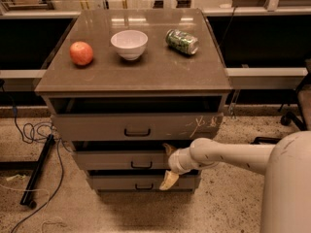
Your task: Open middle drawer
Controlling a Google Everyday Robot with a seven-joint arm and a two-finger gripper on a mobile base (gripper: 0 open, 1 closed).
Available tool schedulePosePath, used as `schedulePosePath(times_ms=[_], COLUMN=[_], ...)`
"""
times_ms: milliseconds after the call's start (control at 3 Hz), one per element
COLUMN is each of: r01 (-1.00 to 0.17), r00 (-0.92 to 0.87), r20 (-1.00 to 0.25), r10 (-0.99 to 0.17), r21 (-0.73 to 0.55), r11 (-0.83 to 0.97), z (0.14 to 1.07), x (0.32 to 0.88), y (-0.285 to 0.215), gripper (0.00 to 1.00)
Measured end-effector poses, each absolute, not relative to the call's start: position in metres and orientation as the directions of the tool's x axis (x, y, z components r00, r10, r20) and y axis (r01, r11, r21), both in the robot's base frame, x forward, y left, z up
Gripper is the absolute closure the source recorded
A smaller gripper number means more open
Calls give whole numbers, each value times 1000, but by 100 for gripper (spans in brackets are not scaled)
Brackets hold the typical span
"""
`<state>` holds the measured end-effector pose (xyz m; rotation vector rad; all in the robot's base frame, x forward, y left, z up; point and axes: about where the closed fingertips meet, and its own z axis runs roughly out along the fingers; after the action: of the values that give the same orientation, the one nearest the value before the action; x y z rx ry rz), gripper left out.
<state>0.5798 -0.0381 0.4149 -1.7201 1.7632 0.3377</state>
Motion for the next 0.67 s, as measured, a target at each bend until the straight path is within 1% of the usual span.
schedulePosePath(times_ms=[333,667], r01=[-962,-962], r00=[66,66], r20=[-601,-601], r10=[-797,-797], r21=[-250,-250], r11=[109,109], z=[415,415], x=[580,580], y=[-38,-38], gripper=[20,43])
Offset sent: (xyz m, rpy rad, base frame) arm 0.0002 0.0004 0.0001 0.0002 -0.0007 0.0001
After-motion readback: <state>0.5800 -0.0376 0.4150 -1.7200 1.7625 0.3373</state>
